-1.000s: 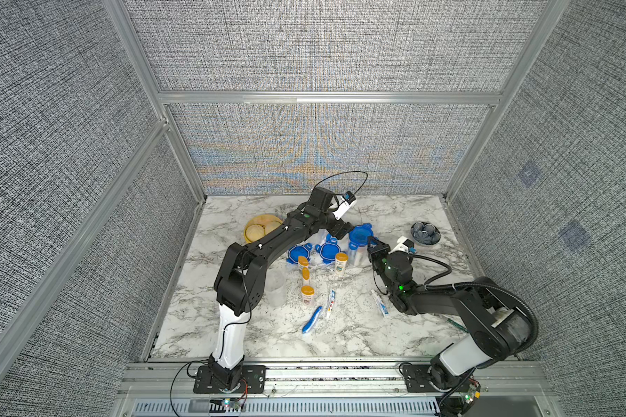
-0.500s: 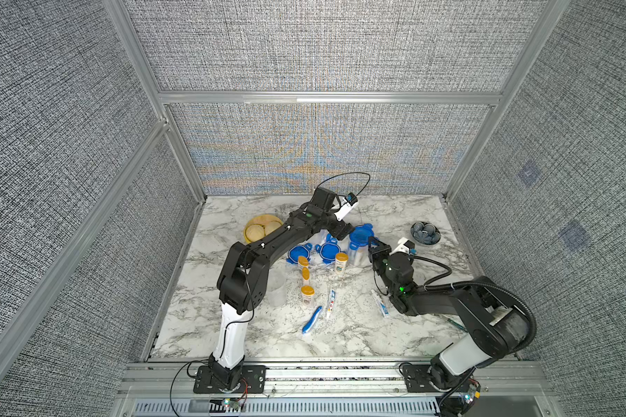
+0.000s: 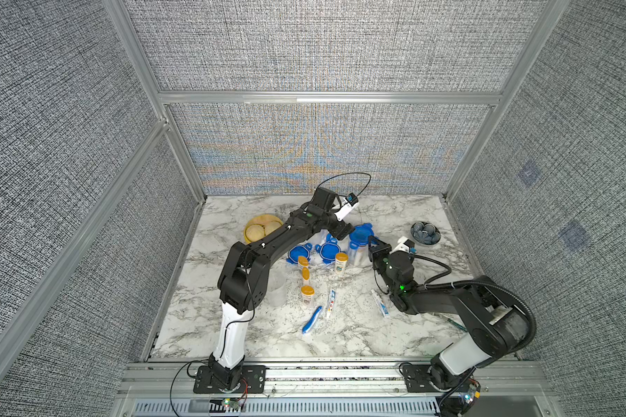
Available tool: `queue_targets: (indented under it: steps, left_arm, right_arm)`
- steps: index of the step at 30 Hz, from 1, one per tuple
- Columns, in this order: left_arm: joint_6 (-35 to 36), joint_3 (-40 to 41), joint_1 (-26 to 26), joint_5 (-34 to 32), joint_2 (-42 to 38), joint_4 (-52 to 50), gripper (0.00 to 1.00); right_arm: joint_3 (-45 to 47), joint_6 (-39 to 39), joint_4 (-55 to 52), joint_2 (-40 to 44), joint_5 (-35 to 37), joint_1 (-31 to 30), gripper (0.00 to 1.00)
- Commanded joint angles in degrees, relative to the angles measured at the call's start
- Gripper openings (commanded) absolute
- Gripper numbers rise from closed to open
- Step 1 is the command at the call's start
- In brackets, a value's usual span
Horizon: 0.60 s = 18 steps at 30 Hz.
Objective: Pack away toiletry kits
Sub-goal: Close the lid on the container.
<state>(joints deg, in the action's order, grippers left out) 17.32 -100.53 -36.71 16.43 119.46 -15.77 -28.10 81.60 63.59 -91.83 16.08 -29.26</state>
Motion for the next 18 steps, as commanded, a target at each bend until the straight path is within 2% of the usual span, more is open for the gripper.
queue_targets:
  steps: [1,11,18]
  left_arm:
    - [0.1,0.42,-0.01,0.29,-1.1,-2.19,0.8]
    - [0.25,0.88,-0.01,-0.04,-1.42,-2.16,0.8]
    - [0.74,0.47,-0.03,-1.13,-0.91,-2.59,0.8]
  right_arm:
    - [0.06,1.26,-0.61,-1.04,-0.66,0.07,0.0]
    - [0.02,1.64,-1.01,-1.57,-1.53,-0.01,0.0]
    - [-0.5,-0.07,-6.06,1.11,-1.45,-0.19,0.0]
